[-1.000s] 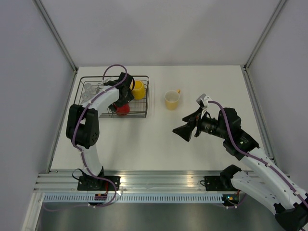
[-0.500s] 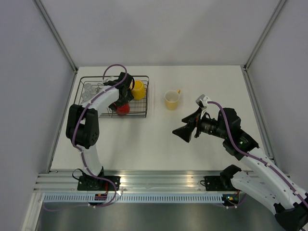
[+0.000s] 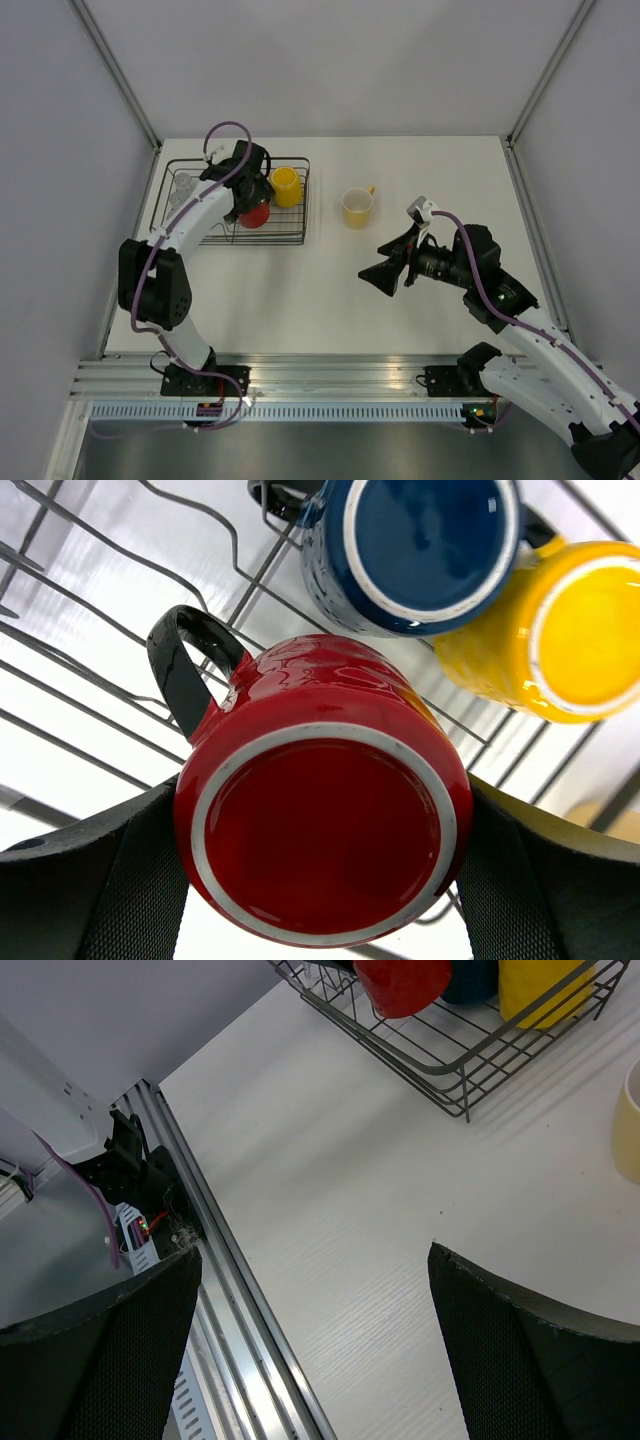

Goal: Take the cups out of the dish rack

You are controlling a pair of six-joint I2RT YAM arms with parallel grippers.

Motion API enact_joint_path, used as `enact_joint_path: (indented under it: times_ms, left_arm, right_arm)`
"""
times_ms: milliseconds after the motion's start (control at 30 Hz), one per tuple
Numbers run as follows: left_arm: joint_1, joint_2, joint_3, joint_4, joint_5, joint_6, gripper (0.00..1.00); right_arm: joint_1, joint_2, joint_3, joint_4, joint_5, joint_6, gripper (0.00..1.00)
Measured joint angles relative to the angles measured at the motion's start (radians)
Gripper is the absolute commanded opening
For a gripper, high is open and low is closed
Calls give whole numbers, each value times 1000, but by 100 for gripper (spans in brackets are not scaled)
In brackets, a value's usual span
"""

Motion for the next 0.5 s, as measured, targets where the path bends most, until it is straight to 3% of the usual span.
enact_joint_path:
  times_ms: [267, 500]
  left_arm:
    - [1, -145, 0, 11, 89, 76, 2]
    - [-11, -375, -72, 173, 343, 167, 2]
  right_arm:
    - [0, -8, 0, 8, 8, 6, 98]
    - [0, -9, -29, 162, 27, 126, 98]
